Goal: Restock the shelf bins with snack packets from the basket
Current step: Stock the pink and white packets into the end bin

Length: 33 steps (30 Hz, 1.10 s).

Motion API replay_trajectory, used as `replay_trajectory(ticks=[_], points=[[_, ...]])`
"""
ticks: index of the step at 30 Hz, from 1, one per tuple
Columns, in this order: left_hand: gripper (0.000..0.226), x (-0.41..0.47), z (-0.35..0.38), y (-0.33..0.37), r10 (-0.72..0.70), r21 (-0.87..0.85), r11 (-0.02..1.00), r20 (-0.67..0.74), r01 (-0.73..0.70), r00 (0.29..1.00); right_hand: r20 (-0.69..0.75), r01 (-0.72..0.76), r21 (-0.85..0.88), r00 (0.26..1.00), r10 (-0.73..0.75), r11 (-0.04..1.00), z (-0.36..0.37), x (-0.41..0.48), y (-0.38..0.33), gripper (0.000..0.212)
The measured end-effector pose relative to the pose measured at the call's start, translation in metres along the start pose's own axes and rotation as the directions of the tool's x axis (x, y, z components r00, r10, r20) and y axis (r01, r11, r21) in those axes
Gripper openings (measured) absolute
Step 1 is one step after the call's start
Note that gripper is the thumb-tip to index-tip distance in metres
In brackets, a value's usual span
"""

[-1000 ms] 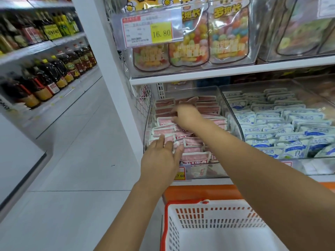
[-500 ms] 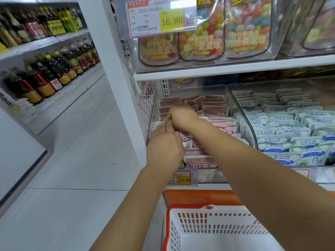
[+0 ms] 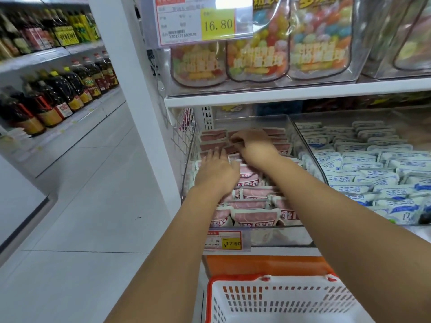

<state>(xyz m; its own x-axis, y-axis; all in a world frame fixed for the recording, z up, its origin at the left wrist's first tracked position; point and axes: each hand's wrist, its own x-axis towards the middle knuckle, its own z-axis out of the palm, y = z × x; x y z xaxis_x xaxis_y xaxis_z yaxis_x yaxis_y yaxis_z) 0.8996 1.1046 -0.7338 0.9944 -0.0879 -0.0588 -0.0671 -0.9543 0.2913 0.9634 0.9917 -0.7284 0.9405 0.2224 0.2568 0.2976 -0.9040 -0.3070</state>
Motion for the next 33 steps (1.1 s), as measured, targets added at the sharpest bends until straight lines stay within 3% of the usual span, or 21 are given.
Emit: replay_trajectory(ticks=[3, 7, 11, 13, 15, 18, 23, 29, 33], points=[[0.068, 0.002, 0.002, -0.001, -0.020, 0.018, 1.000, 0.004, 0.020, 1.000, 0.022, -0.064, -0.028, 0.998, 0.065, 0.998, 0.005, 0.012, -0.001, 0.022], [0.071, 0.003, 0.002, -0.001, -0.021, 0.043, 0.999, 0.006, 0.020, 1.000, -0.075, -0.228, -0.134, 0.973, 0.219, 0.964, 0.012, 0.010, 0.015, 0.023], [0.068, 0.005, 0.005, -0.001, -0.002, 0.023, 1.000, -0.091, 0.005, 0.996, -0.073, -0.264, -0.032, 0.962, 0.261, 0.964, 0.015, 0.012, 0.020, 0.023], [0.066, 0.007, 0.005, -0.002, 0.030, -0.018, 0.999, -0.121, -0.032, 0.992, -0.187, -0.335, 0.085, 0.920, 0.345, 0.938, 0.012, 0.014, 0.026, 0.023], [0.066, 0.011, 0.006, -0.003, 0.085, -0.058, 0.994, -0.110, -0.092, 0.990, -0.281, -0.410, 0.083, 0.865, 0.416, 0.908, 0.008, 0.014, 0.030, 0.026], [0.066, 0.017, 0.005, -0.005, 0.133, -0.094, 0.986, -0.063, -0.138, 0.989, -0.202, -0.491, 0.008, 0.852, 0.482, 0.871, 0.006, 0.012, 0.029, 0.032], [0.065, 0.018, 0.005, -0.005, 0.121, -0.108, 0.986, -0.066, -0.127, 0.990, -0.107, -0.533, 0.030, 0.839, 0.533, 0.845, 0.002, 0.016, 0.029, 0.037], [0.067, 0.021, 0.005, -0.006, 0.092, -0.141, 0.985, -0.047, -0.098, 0.995, -0.041, -0.510, 0.153, 0.852, 0.521, 0.846, 0.000, 0.021, 0.040, 0.040], [0.066, 0.019, 0.005, -0.003, 0.062, -0.163, 0.984, -0.060, -0.072, 0.996, 0.054, -0.431, 0.233, 0.901, 0.431, 0.872, -0.004, 0.027, 0.043, 0.043]])
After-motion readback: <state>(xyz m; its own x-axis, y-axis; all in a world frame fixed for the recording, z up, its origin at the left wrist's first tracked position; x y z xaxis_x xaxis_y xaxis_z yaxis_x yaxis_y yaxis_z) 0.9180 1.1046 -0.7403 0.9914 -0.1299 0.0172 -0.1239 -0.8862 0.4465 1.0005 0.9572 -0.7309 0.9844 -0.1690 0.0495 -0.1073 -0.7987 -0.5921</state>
